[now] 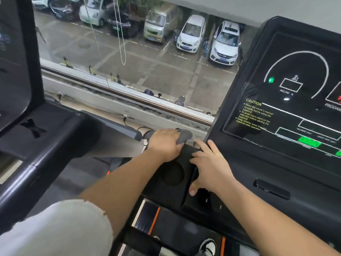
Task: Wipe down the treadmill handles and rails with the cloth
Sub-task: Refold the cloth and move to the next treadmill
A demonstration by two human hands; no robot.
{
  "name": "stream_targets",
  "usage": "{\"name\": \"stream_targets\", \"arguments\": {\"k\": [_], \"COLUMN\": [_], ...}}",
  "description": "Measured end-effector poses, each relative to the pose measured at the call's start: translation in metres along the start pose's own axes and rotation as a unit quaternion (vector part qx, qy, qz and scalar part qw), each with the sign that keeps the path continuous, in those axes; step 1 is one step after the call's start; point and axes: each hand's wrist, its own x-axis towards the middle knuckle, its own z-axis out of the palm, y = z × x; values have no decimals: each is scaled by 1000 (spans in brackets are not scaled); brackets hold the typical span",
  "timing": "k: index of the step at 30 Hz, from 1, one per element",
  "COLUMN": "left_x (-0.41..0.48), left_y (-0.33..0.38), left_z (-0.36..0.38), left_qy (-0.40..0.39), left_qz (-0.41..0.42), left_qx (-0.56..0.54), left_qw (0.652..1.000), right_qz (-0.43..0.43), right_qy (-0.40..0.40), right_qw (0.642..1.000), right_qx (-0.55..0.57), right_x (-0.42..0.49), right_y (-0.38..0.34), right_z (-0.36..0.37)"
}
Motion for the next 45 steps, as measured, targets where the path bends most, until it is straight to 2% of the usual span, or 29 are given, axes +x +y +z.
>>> {"name": "stream_targets", "arguments": {"k": [2,3,5,7,11,15,17,20,22,25,29,32,35,39,41,43,45], "left_x": [-12,-30,-72,-91,-56,-20,-27,-79,-114,-111,-48,-22,-49,-137,-155,-148,-126], "left_y": [22,32,45,36,4,28,37,41,40,37,40,46,57,50,36,30,31], "left_z": [8,18,38,46,35,16,18,32,44,47,30,27,37,52,51,36,14], "left_qy": [31,46,69,83,44,9,16,86,100,82,-18,7,41,131,109,103,71], "left_qz": [-41,-32,-5,34,102,23,-6,15,52,76,61,19,2,90,132,92,-44], "left_qx": [-15,-38,-75,-56,4,-58,-71,-136,-143,-105,-42,-50,-103,-184,-184,-190,-247], "left_qw": [999,998,995,994,994,998,997,987,983,988,997,999,994,970,968,972,965], "right_qz": [-9,-13,-19,-18,-12,9,23,70,118,154,163,172,175,164,153,133,112], "right_qy": [4,9,6,-2,-8,9,27,72,88,69,38,34,30,49,55,53,76], "right_qw": [1000,1000,1000,1000,1000,1000,999,993,983,976,978,977,976,980,981,983,984], "right_qx": [-1,-3,-4,2,2,28,23,62,109,136,121,120,125,100,101,118,119], "right_x": [0,0,1,3,4,2,-7,-35,-51,-51,-41,-43,-44,-48,-50,-53,-57], "right_y": [0,2,4,5,4,1,-2,-9,-14,-13,-12,-13,-12,-9,-8,-4,2], "right_z": [1,3,6,8,4,3,1,12,23,29,27,29,28,30,30,27,23]}}
